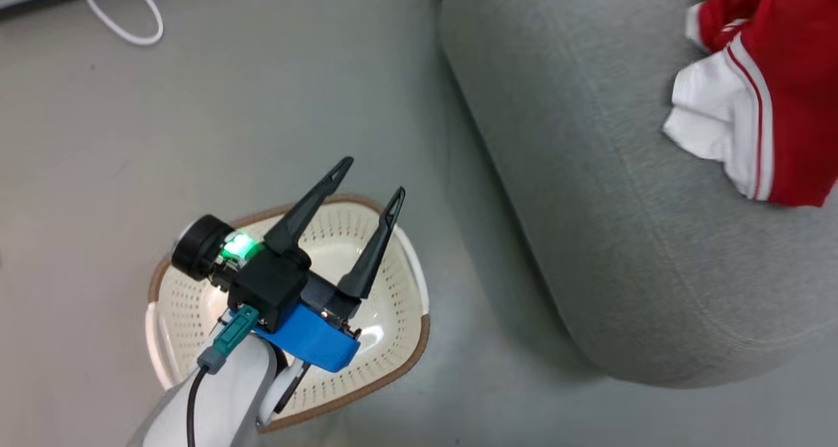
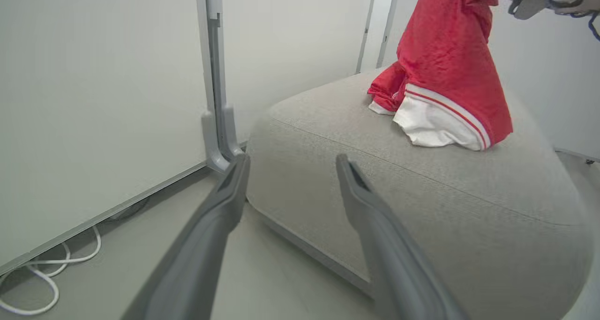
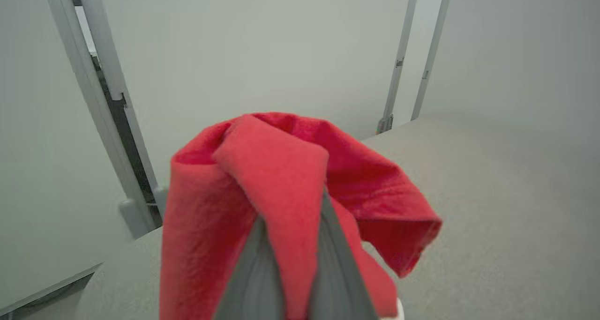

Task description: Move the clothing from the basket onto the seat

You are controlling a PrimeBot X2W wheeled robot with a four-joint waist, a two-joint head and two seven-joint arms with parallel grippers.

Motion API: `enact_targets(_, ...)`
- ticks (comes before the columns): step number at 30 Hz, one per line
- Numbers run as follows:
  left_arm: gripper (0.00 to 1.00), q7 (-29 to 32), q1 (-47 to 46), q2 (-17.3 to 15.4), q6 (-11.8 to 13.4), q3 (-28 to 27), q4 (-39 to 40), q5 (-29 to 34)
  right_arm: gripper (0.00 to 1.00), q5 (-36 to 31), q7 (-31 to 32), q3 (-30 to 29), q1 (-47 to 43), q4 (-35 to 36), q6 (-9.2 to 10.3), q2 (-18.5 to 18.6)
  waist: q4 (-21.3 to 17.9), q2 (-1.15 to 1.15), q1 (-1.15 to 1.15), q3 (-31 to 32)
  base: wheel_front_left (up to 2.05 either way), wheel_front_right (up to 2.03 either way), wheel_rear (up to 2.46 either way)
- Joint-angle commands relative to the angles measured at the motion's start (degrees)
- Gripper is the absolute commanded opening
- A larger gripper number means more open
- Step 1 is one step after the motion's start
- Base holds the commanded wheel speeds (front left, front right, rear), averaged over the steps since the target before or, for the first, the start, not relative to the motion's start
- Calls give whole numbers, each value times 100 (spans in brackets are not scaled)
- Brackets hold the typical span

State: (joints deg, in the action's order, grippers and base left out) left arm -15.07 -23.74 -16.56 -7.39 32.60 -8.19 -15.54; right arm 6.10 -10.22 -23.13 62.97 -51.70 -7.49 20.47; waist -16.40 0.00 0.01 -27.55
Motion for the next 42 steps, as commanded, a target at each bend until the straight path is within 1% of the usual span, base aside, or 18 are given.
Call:
enact_targets(1,100,-15,-111,-39,-10,-17,48,33,0,-18,-53,-56,-105,-63,-1,15,229,0,-1,-277,0,0,0)
enact_targets(8,100,-15,-219,-99,-10,-134,248,138,0,-60,-263,-609,-158,-519,-1,-76,401,0,-1,-649,0,0,0)
enact_targets(12,100,-15,-204,-94,-10,-160,261,152,0,-164,-360,-699,-147,-686,-1,-95,433,0,-1,-707,0,0,0)
enact_targets(17,100,-15,-257,-1,-10,-189,242,168,0,-307,-426,-712,-106,-787,-1,-67,484,0,-1,-666,0,0,0)
enact_targets(18,100,-15,-247,9,-10,-195,227,166,9,-333,-428,-710,-95,-797,-1,-74,485,0,-1,-645,0,0,0)
enact_targets(19,100,-15,-239,23,-10,-195,212,161,29,-362,-442,-703,-97,-806,-1,-75,487,0,-1,-621,0,0,0)
enact_targets(20,100,-15,-230,41,-10,-194,196,153,49,-397,-449,-696,-108,-814,-1,-80,492,0,-1,-590,0,0,0)
enact_targets(21,100,-15,-217,66,-10,-202,188,138,81,-422,-455,-688,-125,-815,-1,-81,498,0,-1,-558,0,0,0)
enact_targets(22,100,-15,-195,92,-10,-207,173,120,100,-457,-465,-685,-162,-817,-1,-83,506,0,-1,-513,0,0,0)
enact_targets(27,100,-15,-36,234,-10,-218,61,-19,100,-554,-484,-629,-420,-796,-1,-112,569,0,-1,-138,0,0,0)
enact_targets(33,100,-15,381,461,-10,-496,-88,-222,100,-625,-493,-331,-927,-680,-1,-192,637,0,-1,628,0,0,0)
enact_targets(39,100,-15,991,679,-10,-886,-241,-324,100,-590,-498,182,-1622,-197,-1,-332,791,0,-1,1382,0,0,0)
enact_targets(42,100,-16,1256,737,-10,-1050,-348,-352,100,-470,-499,441,-2088,149,-1,-487,895,0,-1,1727,0,0,0)
